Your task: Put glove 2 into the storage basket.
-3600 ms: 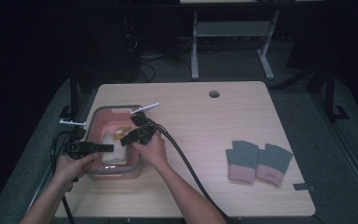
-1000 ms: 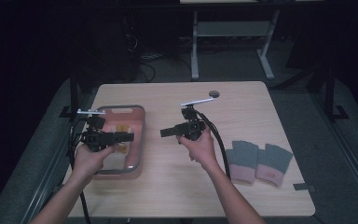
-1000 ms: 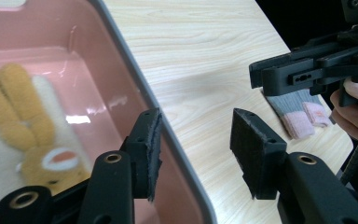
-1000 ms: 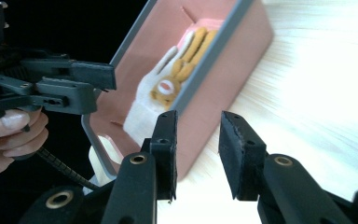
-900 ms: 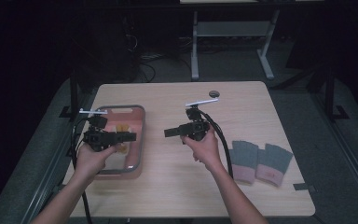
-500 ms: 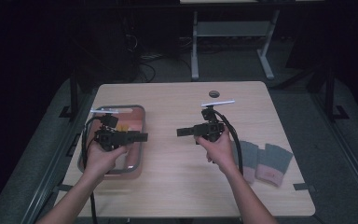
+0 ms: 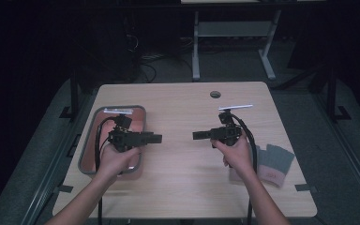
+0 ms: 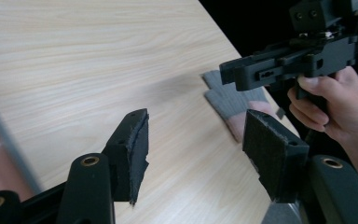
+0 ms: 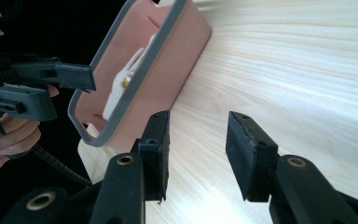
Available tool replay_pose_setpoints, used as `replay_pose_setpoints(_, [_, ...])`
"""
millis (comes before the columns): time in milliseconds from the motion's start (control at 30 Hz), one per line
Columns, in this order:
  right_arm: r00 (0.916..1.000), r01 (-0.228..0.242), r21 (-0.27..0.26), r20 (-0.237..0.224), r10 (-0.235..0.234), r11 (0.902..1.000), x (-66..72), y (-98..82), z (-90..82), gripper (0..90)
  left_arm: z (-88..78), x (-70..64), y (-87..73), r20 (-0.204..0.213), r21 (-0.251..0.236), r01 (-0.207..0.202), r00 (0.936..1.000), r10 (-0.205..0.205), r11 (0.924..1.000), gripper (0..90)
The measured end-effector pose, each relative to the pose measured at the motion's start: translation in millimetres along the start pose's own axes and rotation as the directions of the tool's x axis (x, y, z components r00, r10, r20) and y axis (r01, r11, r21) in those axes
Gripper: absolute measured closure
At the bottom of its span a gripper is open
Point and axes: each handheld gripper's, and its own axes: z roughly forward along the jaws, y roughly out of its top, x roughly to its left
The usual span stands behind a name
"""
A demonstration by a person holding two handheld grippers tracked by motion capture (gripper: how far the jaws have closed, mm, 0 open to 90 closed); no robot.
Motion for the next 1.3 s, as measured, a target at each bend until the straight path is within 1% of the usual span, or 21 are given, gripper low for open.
replay_pose_setpoints(67, [1.0, -0.005, 0.001, -0.003, 0.005, 1.0, -3.5, -2.6, -4.7, 57.7, 5.2, -2.7, 1.0, 0.007, 0.003, 0.0, 1.0, 0.0, 1.0, 39.6])
replay_pose_setpoints(133, [1.0, -0.001, 0.006, 0.004, 0.001, 1.0, -7.9, -5.4, -9.1, 57.1, 10.9, -5.8, 1.9, 0.019, 0.004, 0.003, 0.9998, -0.003, 1.0, 38.5])
replay_pose_setpoints(233, [0.9999, -0.015, 0.005, 0.008, 0.015, 0.9999, -14.5, -9.4, -16.1, 56.4, 20.3, -11.6, 3.1, 0.035, 0.012, -0.001, 0.9994, 0.001, 0.9999, 37.0])
replay_pose_setpoints(333, [0.9998, -0.017, -0.004, 0.01, 0.017, 0.9998, -19.3, -12.5, -24.9, 55.9, 30.1, -17.8, 4.1, 0.042, 0.024, -0.007, 0.9991, 0.006, 0.9997, 35.4])
replay_pose_setpoints(467, [0.9997, -0.019, -0.025, 0.018, 0.019, 0.9995, -23.2, -15.0, -39.3, 55.4, 41.9, -26.7, 5.1, 0.057, 0.031, -0.02, 0.9982, 0.018, 0.9993, 34.0])
replay_pose_setpoints(600, [0.9994, -0.025, -0.033, 0.025, 0.026, 0.9991, -28.5, -18.3, -53.1, 55.4, 52.1, -34.9, 6.2, 0.068, 0.044, -0.042, 0.9969, 0.039, 0.9982, 32.6])
replay_pose_setpoints(800, [0.9987, -0.035, -0.029, 0.037, 0.036, 0.999, -40.1, -30.4, -68.5, 54.8, 67.4, -45.7, 6.6, 0.095, 0.05, -0.044, 0.9947, 0.039, 0.9978, 30.7])
replay_pose_setpoints(867, [0.9978, -0.039, -0.038, 0.052, 0.04, 0.9985, -43.8, -35.3, -74.1, 54.1, 72.4, -48.4, 6.4, 0.094, 0.057, -0.057, 0.9943, 0.051, 0.9968, 28.7])
replay_pose_setpoints(933, [0.9976, -0.042, -0.046, 0.053, 0.045, 0.998, -47.4, -39.9, -79.4, 53.4, 77.9, -51.1, 5.6, 0.097, 0.06, -0.056, 0.994, 0.05, 0.9966, 28.2])
replay_pose_setpoints(1000, [0.9967, -0.034, -0.053, 0.072, 0.038, 0.998, -49.5, -44.0, -83.8, 53.0, 83.1, -53.5, 5.0, 0.098, 0.069, -0.055, 0.994, 0.048, 0.9961, 27.9])
replay_pose_setpoints(1067, [0.9956, -0.031, -0.05, 0.087, 0.035, 0.9983, -52.5, -47.9, -87.4, 52.3, 88.0, -55.3, 4.6, 0.098, 0.078, -0.062, 0.9936, 0.055, 0.995, 27.0])
replay_pose_setpoints(1100, [0.9948, -0.037, -0.048, 0.093, 0.042, 0.9982, -55.2, -50.5, -89.3, 52.2, 89.8, -56.3, 4.3, 0.1, 0.076, -0.058, 0.9937, 0.051, 0.9954, 26.9])
replay_pose_setpoints(1133, [0.9944, -0.039, -0.049, 0.096, 0.044, 0.998, -56.9, -52.0, -90.1, 52.1, 91.8, -56.8, 4.0, 0.101, 0.082, -0.064, 0.9933, 0.056, 0.9946, 26.7])
replay_pose_setpoints(1200, [0.9931, -0.043, -0.044, 0.107, 0.048, 0.9981, -61.1, -55.8, -93.0, 51.6, 96.5, -59.1, 3.0, 0.102, 0.082, -0.063, 0.9933, 0.055, 0.9947, 26.5])
replay_pose_setpoints(1300, [0.9913, -0.039, -0.046, 0.124, 0.044, 0.9982, -66.3, -61.4, -99.2, 50.8, 103.3, -61.9, 2.0, 0.107, 0.094, -0.074, 0.9922, 0.063, 0.9928, 26.5])
